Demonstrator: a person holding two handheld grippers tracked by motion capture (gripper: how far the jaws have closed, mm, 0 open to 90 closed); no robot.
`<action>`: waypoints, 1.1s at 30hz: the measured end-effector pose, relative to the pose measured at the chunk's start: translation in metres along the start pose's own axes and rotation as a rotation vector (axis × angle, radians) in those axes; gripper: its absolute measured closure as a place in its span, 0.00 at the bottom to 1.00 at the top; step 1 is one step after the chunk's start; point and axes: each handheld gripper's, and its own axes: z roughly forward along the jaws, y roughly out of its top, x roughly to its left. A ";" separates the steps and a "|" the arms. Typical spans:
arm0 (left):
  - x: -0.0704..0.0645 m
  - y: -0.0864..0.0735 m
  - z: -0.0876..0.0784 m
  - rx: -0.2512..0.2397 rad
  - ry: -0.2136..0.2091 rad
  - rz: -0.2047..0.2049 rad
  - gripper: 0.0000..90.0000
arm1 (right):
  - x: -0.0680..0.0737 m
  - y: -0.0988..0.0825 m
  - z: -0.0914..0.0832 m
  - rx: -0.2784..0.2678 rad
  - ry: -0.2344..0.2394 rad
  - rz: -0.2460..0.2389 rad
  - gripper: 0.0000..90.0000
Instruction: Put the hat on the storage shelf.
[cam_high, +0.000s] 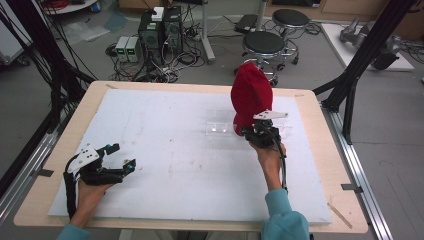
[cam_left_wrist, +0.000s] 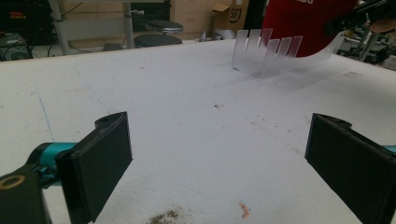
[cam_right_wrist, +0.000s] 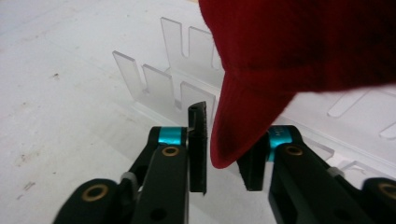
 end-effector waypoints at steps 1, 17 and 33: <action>0.000 0.000 0.000 0.001 0.000 0.001 0.08 | 0.001 0.000 -0.001 -0.003 -0.005 -0.002 0.79; 0.000 0.000 0.000 -0.004 0.000 -0.006 0.08 | 0.027 -0.024 -0.073 -0.119 -0.057 -0.014 0.20; -0.003 -0.002 -0.003 -0.037 0.015 0.033 0.09 | 0.013 -0.118 -0.092 -0.435 -0.026 -0.029 0.12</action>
